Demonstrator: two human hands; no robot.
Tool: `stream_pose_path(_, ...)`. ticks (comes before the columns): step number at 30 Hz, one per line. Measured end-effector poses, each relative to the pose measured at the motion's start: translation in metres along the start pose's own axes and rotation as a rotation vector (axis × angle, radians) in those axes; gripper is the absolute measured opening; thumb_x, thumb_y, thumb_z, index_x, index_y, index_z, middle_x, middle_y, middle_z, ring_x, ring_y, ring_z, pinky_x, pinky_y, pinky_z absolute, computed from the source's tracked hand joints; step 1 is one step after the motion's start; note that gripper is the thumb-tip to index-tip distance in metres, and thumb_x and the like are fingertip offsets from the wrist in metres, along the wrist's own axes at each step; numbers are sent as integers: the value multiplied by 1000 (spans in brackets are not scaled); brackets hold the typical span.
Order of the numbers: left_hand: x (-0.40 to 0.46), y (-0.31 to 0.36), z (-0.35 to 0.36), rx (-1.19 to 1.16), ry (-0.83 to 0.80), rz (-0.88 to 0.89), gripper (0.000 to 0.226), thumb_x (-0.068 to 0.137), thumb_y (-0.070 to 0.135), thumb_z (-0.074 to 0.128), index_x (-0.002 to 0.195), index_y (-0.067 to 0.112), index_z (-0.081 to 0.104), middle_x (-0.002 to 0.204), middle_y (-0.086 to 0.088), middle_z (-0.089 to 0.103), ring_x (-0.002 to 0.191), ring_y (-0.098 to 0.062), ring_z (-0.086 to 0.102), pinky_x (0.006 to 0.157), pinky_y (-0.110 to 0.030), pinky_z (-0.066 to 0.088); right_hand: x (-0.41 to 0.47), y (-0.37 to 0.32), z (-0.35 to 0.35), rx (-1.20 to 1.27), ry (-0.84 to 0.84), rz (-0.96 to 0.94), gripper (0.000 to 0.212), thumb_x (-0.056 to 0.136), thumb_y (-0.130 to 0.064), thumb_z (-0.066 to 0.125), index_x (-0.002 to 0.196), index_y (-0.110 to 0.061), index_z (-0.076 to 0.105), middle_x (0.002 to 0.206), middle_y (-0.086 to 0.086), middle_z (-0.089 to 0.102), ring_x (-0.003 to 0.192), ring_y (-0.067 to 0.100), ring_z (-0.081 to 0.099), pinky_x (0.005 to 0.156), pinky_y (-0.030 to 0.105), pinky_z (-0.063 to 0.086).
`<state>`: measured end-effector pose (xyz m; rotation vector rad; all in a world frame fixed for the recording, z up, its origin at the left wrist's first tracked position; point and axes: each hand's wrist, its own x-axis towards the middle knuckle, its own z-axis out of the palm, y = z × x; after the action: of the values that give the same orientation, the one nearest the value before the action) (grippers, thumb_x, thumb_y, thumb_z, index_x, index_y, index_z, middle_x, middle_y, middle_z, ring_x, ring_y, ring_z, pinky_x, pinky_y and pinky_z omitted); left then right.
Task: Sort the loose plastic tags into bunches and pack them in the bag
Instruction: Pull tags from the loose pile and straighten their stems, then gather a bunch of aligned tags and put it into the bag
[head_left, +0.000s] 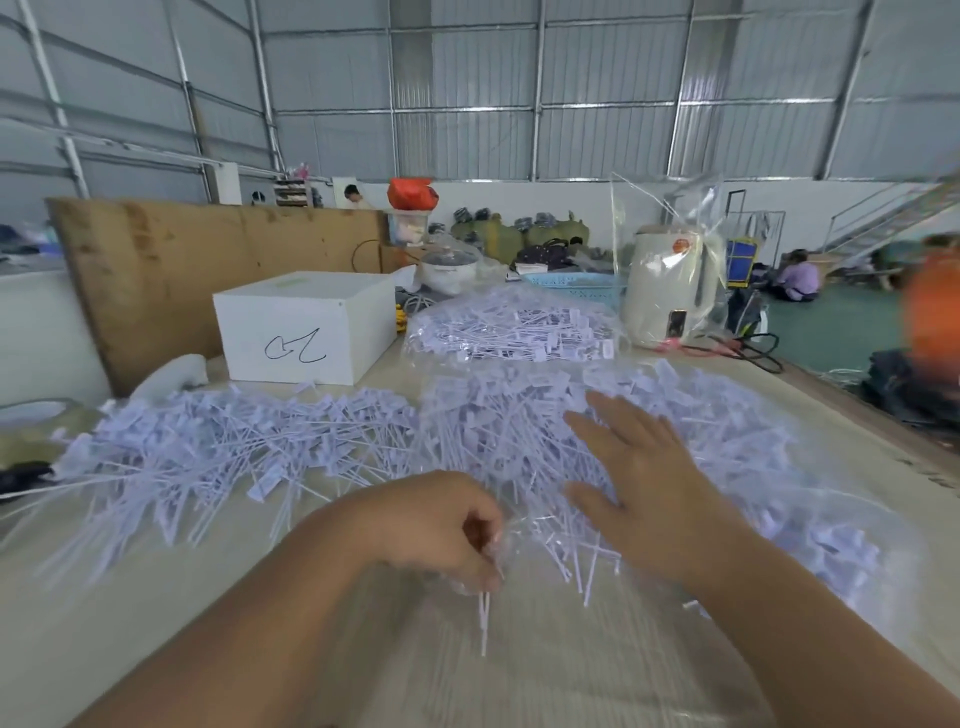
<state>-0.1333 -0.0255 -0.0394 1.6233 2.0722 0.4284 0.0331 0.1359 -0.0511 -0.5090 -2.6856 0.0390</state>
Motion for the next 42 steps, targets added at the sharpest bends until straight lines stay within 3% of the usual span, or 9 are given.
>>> stream_pose_path(8,-16,-14,-29,-219,-66,31,24,76,29,79,98,35,74,92,16,72,78,6,64,74,-15,49,-2,-31,1,-165,-279,19,52,99,-55,30,146,-33,35,159,-12,17,148,9,2,117,53,-7)
stream_pose_path(12,-24,-56,-43,-204,473,-98,12,80,30,76,92,31,72,93,13,71,91,-8,67,84,-29,52,-1,-57,-3,-65,-13,-75,45,99,-48,37,134,-27,54,147,-5,41,141,16,31,120,43,1)
stream_pose_path(14,-22,-80,-40,64,679,-254,38,83,43,70,118,33,62,118,12,58,117,-16,53,97,-34,44,3,-83,-2,52,85,-174,41,95,-42,44,119,-17,67,131,2,58,125,22,51,116,38,24)
stream_pose_path(18,-13,-106,-23,240,401,-458,89,79,72,49,154,36,17,163,-4,9,149,-32,4,118,-50,12,27,-138,12,185,-44,-287,34,96,-41,44,111,-15,60,113,1,57,108,20,52,96,32,42)
stream_pose_path(22,-15,-103,-21,284,267,-332,91,55,68,17,131,32,54,146,-3,48,141,-30,33,117,-49,23,73,-170,24,404,-224,-121,29,94,-38,48,101,-12,58,103,5,59,93,21,58,75,34,47)
stream_pose_path(26,-24,-101,-25,98,418,-264,29,70,51,59,87,31,70,99,4,71,106,-20,60,92,-35,49,119,-177,42,420,-270,97,36,96,-37,46,67,-18,38,78,4,47,75,22,49,51,27,28)
stream_pose_path(29,-25,-101,-26,91,494,-241,16,77,32,67,83,18,71,85,-3,71,91,-21,65,80,-39,53,142,-174,57,460,-281,250,33,94,-35,47,71,-12,53,73,4,56,73,20,57,57,26,39)
stream_pose_path(34,-26,-101,-29,111,550,-247,6,77,22,64,78,17,68,82,-4,69,82,-21,65,75,-37,54,163,-171,79,283,-368,382,33,88,-33,44,103,-12,64,121,16,63,109,31,60,98,42,45)
stream_pose_path(42,-36,-101,-38,-128,516,-160,6,80,25,72,82,25,77,70,10,72,66,-3,67,68,-23,52,170,-160,83,352,-291,429,13,75,-23,55,71,-13,50,82,8,60,85,28,63,68,30,50)
